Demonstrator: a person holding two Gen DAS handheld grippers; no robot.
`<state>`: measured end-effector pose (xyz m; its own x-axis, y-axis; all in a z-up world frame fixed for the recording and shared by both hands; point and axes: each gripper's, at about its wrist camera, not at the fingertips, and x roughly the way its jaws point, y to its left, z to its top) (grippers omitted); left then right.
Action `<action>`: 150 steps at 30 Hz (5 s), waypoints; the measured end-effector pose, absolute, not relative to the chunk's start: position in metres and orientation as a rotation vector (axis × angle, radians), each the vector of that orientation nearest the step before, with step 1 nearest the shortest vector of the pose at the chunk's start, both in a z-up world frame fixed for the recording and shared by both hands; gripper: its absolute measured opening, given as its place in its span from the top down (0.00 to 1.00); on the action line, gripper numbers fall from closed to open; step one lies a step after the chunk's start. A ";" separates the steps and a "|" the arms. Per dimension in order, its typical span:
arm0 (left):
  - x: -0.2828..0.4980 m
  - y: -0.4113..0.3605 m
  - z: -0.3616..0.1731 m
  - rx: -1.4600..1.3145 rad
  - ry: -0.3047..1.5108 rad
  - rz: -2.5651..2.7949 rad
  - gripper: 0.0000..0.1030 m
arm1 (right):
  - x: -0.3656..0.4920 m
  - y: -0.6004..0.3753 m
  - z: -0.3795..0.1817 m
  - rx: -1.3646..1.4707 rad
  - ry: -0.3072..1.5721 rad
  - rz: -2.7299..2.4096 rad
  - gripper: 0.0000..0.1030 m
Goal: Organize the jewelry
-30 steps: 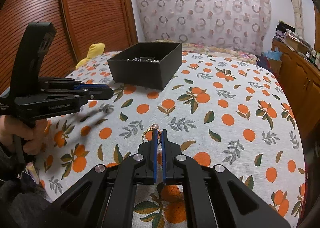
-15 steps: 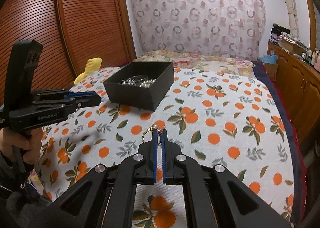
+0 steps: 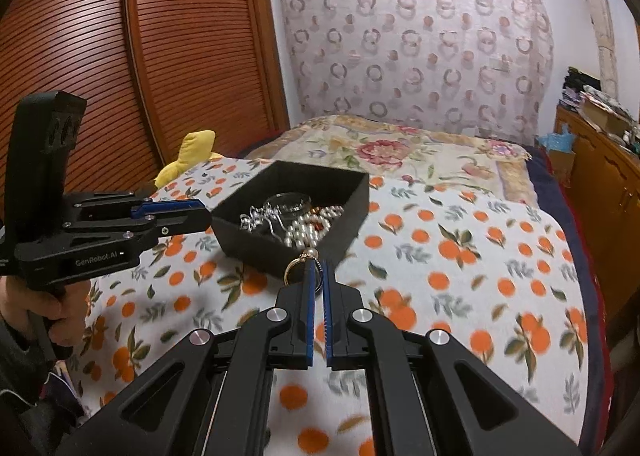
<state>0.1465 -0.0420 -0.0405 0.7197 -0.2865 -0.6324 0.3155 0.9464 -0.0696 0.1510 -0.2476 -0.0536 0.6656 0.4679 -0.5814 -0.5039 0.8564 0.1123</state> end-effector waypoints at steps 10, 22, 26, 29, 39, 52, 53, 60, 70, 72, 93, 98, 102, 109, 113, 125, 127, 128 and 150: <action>0.178 -0.031 -0.041 0.037 0.701 -0.312 0.86 | 0.201 -0.215 -0.053 -0.085 0.650 0.606 0.96; 0.206 -0.027 -0.044 0.034 0.723 -0.303 0.86 | 0.231 -0.203 -0.066 -0.065 0.684 0.644 0.95; 0.214 -0.029 -0.045 0.038 0.727 -0.307 0.86 | 0.234 -0.204 -0.071 -0.051 0.690 0.647 0.95; 0.222 -0.030 -0.045 0.038 0.729 -0.311 0.86 | 0.234 -0.206 -0.073 -0.050 0.692 0.640 0.95; 0.233 -0.037 -0.047 0.049 0.732 -0.332 0.86 | 0.236 -0.215 -0.074 -0.040 0.679 0.603 0.95; 0.236 -0.039 -0.042 0.052 0.703 -0.321 0.57 | 0.236 -0.221 -0.071 -0.033 0.674 0.593 0.95; 0.236 -0.039 -0.041 0.053 0.698 -0.320 0.57 | 0.236 -0.221 -0.071 -0.033 0.673 0.591 0.95; 0.227 -0.032 -0.038 0.041 0.682 -0.294 0.37 | 0.232 -0.223 -0.064 -0.037 0.661 0.575 0.95; 0.194 -0.008 -0.033 0.033 0.665 -0.226 0.27 | 0.208 -0.231 -0.051 -0.035 0.628 0.549 0.95; 0.185 -0.003 -0.033 0.033 0.661 -0.212 0.21 | 0.201 -0.231 -0.051 -0.039 0.629 0.547 0.95; 0.092 0.017 -0.035 -0.015 0.597 -0.065 0.07 | 0.106 -0.254 -0.035 -0.003 0.531 0.307 0.04; 0.075 0.016 -0.031 0.011 0.585 -0.036 0.07 | 0.089 -0.256 -0.030 -0.008 0.521 0.257 0.02; 0.069 0.016 -0.031 0.031 0.581 -0.025 0.07 | 0.084 -0.256 -0.029 -0.002 0.515 0.232 0.02; 0.066 0.017 -0.032 0.029 0.583 -0.028 0.07 | 0.084 -0.254 -0.031 -0.002 0.520 0.238 0.02; 0.065 0.018 -0.033 0.030 0.581 -0.029 0.07 | 0.082 -0.250 -0.031 -0.008 0.521 0.240 0.02; 0.062 0.018 -0.032 0.031 0.579 -0.031 0.07 | 0.080 -0.251 -0.032 -0.007 0.516 0.234 0.02; 0.060 0.018 -0.031 0.032 0.578 -0.032 0.07 | 0.080 -0.251 -0.032 -0.006 0.516 0.231 0.02; 0.060 0.018 -0.030 0.031 0.578 -0.033 0.07 | 0.080 -0.252 -0.033 -0.005 0.515 0.229 0.02; 0.058 0.014 -0.024 0.031 0.569 -0.033 0.07 | 0.080 -0.254 -0.033 -0.002 0.513 0.229 0.02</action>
